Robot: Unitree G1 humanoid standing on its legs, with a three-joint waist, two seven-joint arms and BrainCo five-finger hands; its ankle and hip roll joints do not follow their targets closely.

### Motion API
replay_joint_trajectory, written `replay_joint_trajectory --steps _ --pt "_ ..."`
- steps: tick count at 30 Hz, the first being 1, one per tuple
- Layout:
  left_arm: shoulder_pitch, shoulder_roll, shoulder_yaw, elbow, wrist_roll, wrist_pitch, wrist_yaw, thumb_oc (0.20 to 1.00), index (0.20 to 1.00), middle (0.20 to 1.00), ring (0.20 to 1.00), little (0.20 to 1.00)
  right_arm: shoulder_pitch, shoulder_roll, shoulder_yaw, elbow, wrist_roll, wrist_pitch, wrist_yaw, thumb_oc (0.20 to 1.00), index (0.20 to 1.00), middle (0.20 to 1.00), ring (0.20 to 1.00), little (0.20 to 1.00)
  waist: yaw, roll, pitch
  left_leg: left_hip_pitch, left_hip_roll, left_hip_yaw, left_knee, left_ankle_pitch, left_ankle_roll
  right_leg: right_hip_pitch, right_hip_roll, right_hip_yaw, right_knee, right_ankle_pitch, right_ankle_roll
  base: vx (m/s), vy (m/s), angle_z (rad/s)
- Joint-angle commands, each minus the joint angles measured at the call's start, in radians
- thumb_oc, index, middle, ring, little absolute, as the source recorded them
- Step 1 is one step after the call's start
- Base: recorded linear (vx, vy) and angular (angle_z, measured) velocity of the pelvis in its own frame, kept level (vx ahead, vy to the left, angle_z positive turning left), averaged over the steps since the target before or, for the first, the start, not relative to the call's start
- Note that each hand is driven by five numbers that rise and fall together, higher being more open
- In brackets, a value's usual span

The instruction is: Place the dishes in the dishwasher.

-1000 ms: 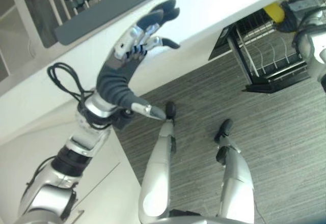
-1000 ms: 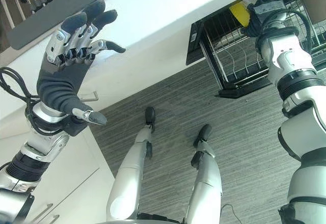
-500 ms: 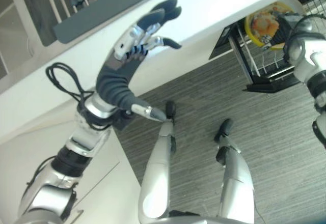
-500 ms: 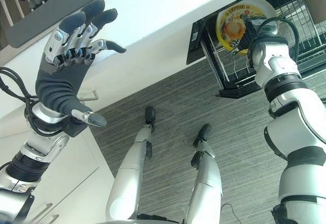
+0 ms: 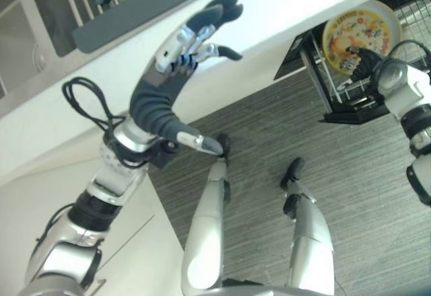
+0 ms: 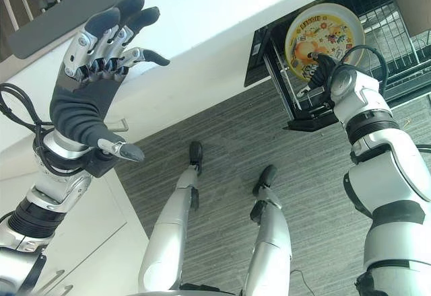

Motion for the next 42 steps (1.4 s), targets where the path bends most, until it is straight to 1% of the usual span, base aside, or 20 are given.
replay_joint_trajectory --steps 1,3,6,7,8,11,12,14,18,20,23,26,27,28,30,31,32,35,39,42 --pt "0.070 0.023 0.032 0.171 -0.052 0.145 0.036 1.000 1.000 1.000 1.000 1.000 -0.042 -0.040 0.011 -0.011 -0.038 0.050 -0.007 1.000 1.000 1.000 1.000 1.000 0.009 -0.048 0.084 -0.027 0.002 -0.021 0.124 -0.200 -0.020 0.065 -0.012 -0.042 -0.099 0.001 0.061 0.00 0.000 0.00" --pt "0.077 0.019 0.033 0.167 -0.044 0.147 0.042 1.000 1.000 1.000 1.000 1.000 -0.037 -0.048 0.006 -0.023 -0.062 0.094 -0.055 1.000 1.000 1.000 1.000 1.000 0.003 -0.052 0.084 -0.021 0.005 -0.017 0.126 -0.202 -0.019 0.068 -0.010 -0.038 -0.098 -0.001 0.061 0.00 0.000 0.00" --pt "0.082 0.024 0.038 0.167 -0.049 0.156 0.050 1.000 1.000 1.000 1.000 1.000 -0.048 -0.063 -0.018 -0.054 -0.055 0.119 -0.180 1.000 1.000 1.000 1.000 1.000 -0.006 -0.058 0.084 -0.014 0.006 -0.013 0.129 -0.207 -0.018 0.075 -0.004 -0.030 -0.100 -0.001 0.062 0.00 0.000 0.00" --pt "0.082 0.024 0.038 0.167 -0.049 0.156 0.050 1.000 1.000 1.000 1.000 1.000 -0.048 -0.063 -0.018 -0.054 -0.055 0.119 -0.180 1.000 1.000 1.000 1.000 1.000 -0.006 -0.058 0.084 -0.014 0.006 -0.013 0.129 -0.207 -0.018 0.075 -0.004 -0.030 -0.100 -0.001 0.062 0.00 0.000 0.00" --pt "0.094 0.023 0.042 0.157 -0.040 0.163 0.061 1.000 1.000 1.000 1.000 1.000 -0.046 -0.070 -0.053 -0.113 -0.043 0.166 -0.255 1.000 1.000 1.000 1.000 1.000 -0.013 -0.064 0.084 -0.006 0.008 -0.007 0.129 -0.211 -0.017 0.083 -0.001 -0.025 -0.104 -0.001 0.063 0.00 0.000 0.00" --pt "0.133 0.020 0.054 0.128 -0.025 0.165 0.084 1.000 1.000 1.000 1.000 1.000 -0.008 -0.106 -0.124 -0.238 -0.031 0.205 -0.352 1.000 1.000 1.000 1.000 1.000 -0.029 -0.070 0.084 0.002 0.008 0.000 0.133 -0.218 -0.014 0.089 0.002 -0.016 -0.101 -0.007 0.063 -0.01 0.034 -0.07" --pt "0.136 0.020 0.054 0.126 -0.024 0.165 0.086 1.000 1.000 1.000 1.000 1.000 -0.002 -0.108 -0.131 -0.248 -0.028 0.198 -0.365 1.000 1.000 1.000 1.000 1.000 -0.029 -0.070 0.084 0.003 0.008 0.000 0.133 -0.218 -0.013 0.089 0.003 -0.015 -0.101 -0.008 0.063 -0.02 0.059 -0.10" --pt "0.172 0.004 0.066 0.105 0.002 0.166 0.107 1.000 1.000 1.000 1.000 1.000 0.059 -0.132 -0.215 -0.403 0.002 0.229 -0.415 1.000 1.000 1.000 1.000 1.000 -0.047 -0.073 0.084 0.010 0.008 0.010 0.137 -0.225 -0.011 0.090 0.006 -0.003 -0.093 -0.016 0.062 -0.03 0.063 -0.09" --pt "0.235 -0.038 0.090 0.064 0.058 0.167 0.150 1.000 1.000 1.000 1.000 1.000 0.260 -0.140 -0.384 -0.698 0.053 0.307 -0.441 1.000 1.000 1.000 1.000 1.000 -0.079 -0.075 0.084 0.029 0.010 0.035 0.140 -0.232 -0.004 0.094 0.010 0.019 -0.057 -0.047 0.053 -0.04 0.092 -0.15" --pt "0.269 -0.069 0.106 0.043 0.100 0.172 0.172 1.000 1.000 1.000 1.000 1.000 0.460 -0.102 -0.502 -0.880 0.075 0.298 -0.493 1.000 1.000 1.000 1.000 1.000 -0.103 -0.072 0.084 0.048 0.006 0.050 0.151 -0.240 0.004 0.098 0.019 0.040 -0.001 -0.087 0.039 -0.07 0.110 -0.10" --pt "0.287 -0.094 0.114 0.033 0.145 0.169 0.203 1.000 1.000 1.000 1.000 1.000 0.620 -0.045 -0.577 -1.006 0.105 0.268 -0.539 1.000 1.000 1.000 1.000 1.000 -0.123 -0.071 0.084 0.075 0.004 0.066 0.165 -0.251 0.010 0.109 0.025 0.058 0.049 -0.122 0.028 -0.06 0.067 -0.09" --pt "0.305 -0.126 0.140 0.015 0.185 0.151 0.243 1.000 1.000 1.000 1.000 1.000 0.809 0.034 -0.646 -1.123 0.141 0.145 -0.625 1.000 1.000 1.000 1.000 1.000 -0.154 -0.062 0.084 0.154 0.009 0.097 0.171 -0.266 0.016 0.164 0.030 0.077 0.094 -0.164 0.015 -0.07 0.066 -0.09" --pt "0.309 -0.147 0.161 0.010 0.202 0.136 0.255 1.000 1.000 1.000 1.000 1.000 0.901 0.090 -0.693 -1.183 0.166 0.012 -0.712 1.000 1.000 1.000 1.000 1.000 -0.174 -0.047 0.084 0.225 0.014 0.115 0.176 -0.277 0.016 0.223 0.032 0.085 0.116 -0.191 0.004 -0.07 0.062 -0.01" --pt "0.311 -0.147 0.159 0.010 0.204 0.135 0.256 1.000 1.000 1.000 1.000 1.000 0.910 0.093 -0.697 -1.187 0.163 0.003 -0.715 1.000 1.000 1.000 1.000 1.000 -0.174 -0.047 0.084 0.232 0.014 0.116 0.174 -0.278 0.015 0.230 0.032 0.085 0.116 -0.193 0.004 -0.08 0.087 -0.03" --pt "0.315 -0.173 0.179 0.004 0.207 0.128 0.255 1.000 1.000 1.000 1.000 1.000 0.970 0.138 -0.738 -1.234 0.163 -0.123 -0.759 1.000 1.000 1.000 1.000 1.000 -0.189 -0.023 0.084 0.316 0.015 0.131 0.161 -0.282 0.013 0.302 0.027 0.089 0.119 -0.212 0.000 -0.04 0.089 -0.10" --pt "0.317 -0.174 0.179 0.004 0.205 0.129 0.255 1.000 1.000 1.000 1.000 1.000 0.976 0.141 -0.741 -1.238 0.163 -0.131 -0.760 1.000 1.000 1.000 1.000 1.000 -0.190 -0.021 0.084 0.325 0.015 0.132 0.158 -0.282 0.013 0.310 0.026 0.089 0.117 -0.213 0.001 -0.03 0.130 -0.10" --pt "0.331 -0.190 0.195 0.003 0.205 0.117 0.251 1.000 1.000 1.000 1.000 1.000 1.015 0.165 -0.770 -1.262 0.176 -0.198 -0.765 1.000 1.000 1.000 1.000 1.000 -0.203 -0.006 0.084 0.394 0.016 0.142 0.135 -0.278 0.009 0.372 0.022 0.088 0.103 -0.218 -0.003 -0.01 0.114 -0.09" --pt "0.349 -0.202 0.224 0.004 0.179 0.110 0.224 1.000 1.000 1.000 1.000 1.000 1.036 0.187 -0.806 -1.259 0.163 -0.269 -0.777 1.000 1.000 1.000 1.000 1.000 -0.219 0.009 0.084 0.480 0.021 0.153 0.101 -0.271 0.002 0.460 0.017 0.083 0.066 -0.217 -0.007 -0.02 0.083 -0.04" --pt "0.369 -0.211 0.253 0.010 0.144 0.112 0.180 1.000 1.000 1.000 1.000 1.000 1.055 0.215 -0.841 -1.256 0.215 -0.318 -0.823 1.000 1.000 1.000 1.000 1.000 -0.238 0.019 0.083 0.584 0.030 0.187 0.050 -0.247 0.004 0.555 0.012 0.068 0.018 -0.197 -0.014 -0.08 0.051 -0.10" --pt "0.410 -0.231 0.249 0.034 0.105 0.110 0.132 1.000 1.000 1.000 1.000 1.000 1.114 0.276 -0.868 -1.206 0.360 -0.368 -0.836 1.000 1.000 1.000 1.000 1.000 -0.254 0.024 0.019 0.677 0.026 0.200 -0.027 -0.252 -0.006 0.638 0.010 0.071 -0.057 -0.194 0.003 0.01 0.073 -0.05"
